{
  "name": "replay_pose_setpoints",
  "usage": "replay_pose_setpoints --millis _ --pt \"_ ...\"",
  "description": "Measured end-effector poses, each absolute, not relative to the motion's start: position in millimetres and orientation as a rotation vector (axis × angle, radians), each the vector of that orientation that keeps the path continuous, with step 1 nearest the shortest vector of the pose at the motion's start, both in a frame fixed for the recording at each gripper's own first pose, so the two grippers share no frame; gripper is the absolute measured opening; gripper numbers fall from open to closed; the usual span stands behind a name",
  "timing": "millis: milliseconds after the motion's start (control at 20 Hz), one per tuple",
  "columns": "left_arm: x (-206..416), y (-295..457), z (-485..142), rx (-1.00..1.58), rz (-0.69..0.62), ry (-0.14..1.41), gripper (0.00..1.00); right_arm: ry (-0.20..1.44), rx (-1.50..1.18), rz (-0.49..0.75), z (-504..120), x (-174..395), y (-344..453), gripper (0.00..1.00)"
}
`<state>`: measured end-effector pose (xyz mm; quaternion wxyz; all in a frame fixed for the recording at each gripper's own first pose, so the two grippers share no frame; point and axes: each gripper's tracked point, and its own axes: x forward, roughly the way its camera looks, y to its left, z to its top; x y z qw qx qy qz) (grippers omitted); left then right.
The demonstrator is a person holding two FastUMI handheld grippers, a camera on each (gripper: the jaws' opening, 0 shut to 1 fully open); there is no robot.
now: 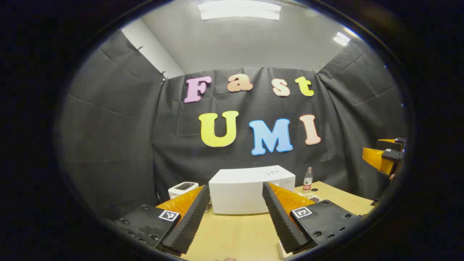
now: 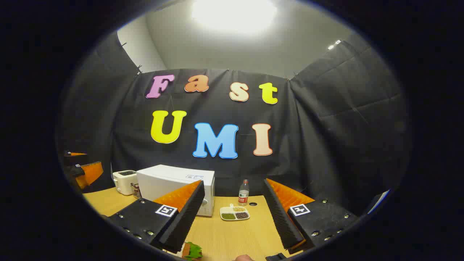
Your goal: Open the microwave oven with the left hand, put the food in, and close the microwave oven.
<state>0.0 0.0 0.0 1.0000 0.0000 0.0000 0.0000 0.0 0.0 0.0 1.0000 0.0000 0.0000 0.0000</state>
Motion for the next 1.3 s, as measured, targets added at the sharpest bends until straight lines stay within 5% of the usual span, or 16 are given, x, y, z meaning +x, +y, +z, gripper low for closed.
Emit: replay_pose_setpoints --millis 1300 --pt "12.5 -77.4 14.5 -0.010 0.031 -0.029 0.97 -0.016 0.005 0.056 -5.9 1.3 -58.3 0.96"
